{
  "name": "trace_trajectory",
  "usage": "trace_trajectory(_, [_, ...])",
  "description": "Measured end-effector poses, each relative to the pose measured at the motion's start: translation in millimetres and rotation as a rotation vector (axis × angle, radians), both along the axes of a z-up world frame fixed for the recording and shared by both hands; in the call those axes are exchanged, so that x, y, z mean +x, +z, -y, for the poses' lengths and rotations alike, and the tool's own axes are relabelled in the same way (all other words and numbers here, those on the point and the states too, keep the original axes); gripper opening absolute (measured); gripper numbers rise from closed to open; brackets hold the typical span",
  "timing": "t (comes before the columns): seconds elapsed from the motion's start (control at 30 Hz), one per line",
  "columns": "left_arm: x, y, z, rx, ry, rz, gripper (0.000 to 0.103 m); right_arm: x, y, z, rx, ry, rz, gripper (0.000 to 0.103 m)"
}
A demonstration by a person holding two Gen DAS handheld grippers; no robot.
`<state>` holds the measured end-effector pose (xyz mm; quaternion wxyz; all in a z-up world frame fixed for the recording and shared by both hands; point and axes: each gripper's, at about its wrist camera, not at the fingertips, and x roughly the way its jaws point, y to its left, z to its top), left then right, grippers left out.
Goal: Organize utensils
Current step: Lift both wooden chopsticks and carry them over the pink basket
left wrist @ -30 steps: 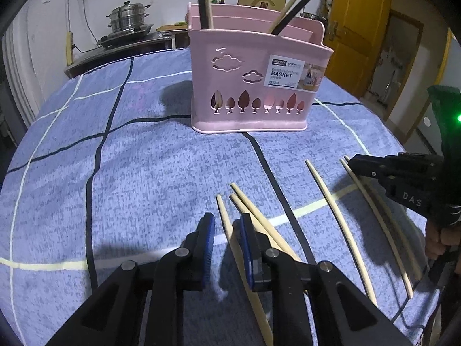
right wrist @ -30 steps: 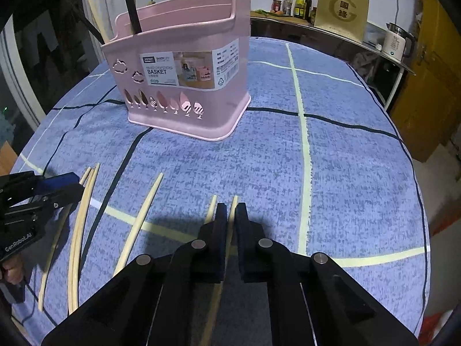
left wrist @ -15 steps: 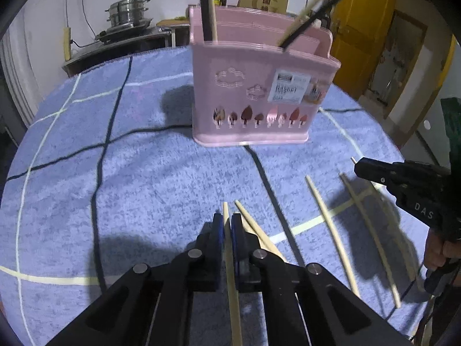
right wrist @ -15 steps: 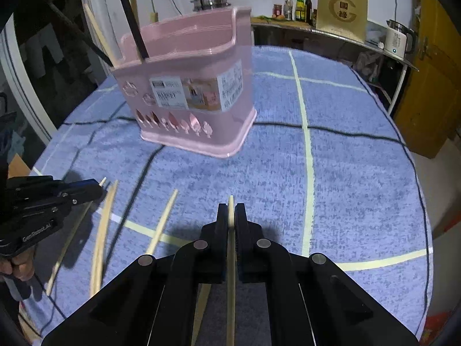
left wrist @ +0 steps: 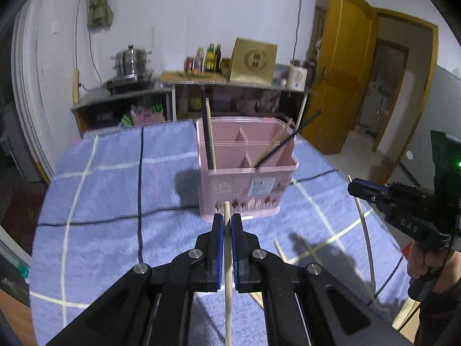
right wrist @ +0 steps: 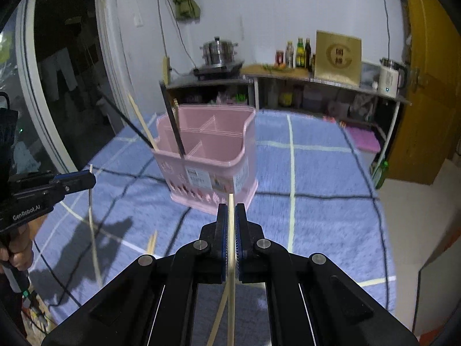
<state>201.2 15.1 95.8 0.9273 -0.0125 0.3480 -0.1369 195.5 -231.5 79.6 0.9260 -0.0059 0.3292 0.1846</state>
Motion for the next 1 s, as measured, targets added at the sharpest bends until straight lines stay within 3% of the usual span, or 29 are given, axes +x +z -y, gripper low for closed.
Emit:
trace_trajectory(0.27, [-14.2, 31.2, -5.4, -0.015, 0.004, 0.061, 0.005, -15.3, 29.5, 6.5, 0.034, -0.009, 0.087, 0.004])
trace_trajectory(1.0, [-14.8, 20.6, -2.3, -0.013, -0.011, 0.030, 0.005, -19.4, 24.1, 12.7, 0.088, 0.021, 0.073, 0.004])
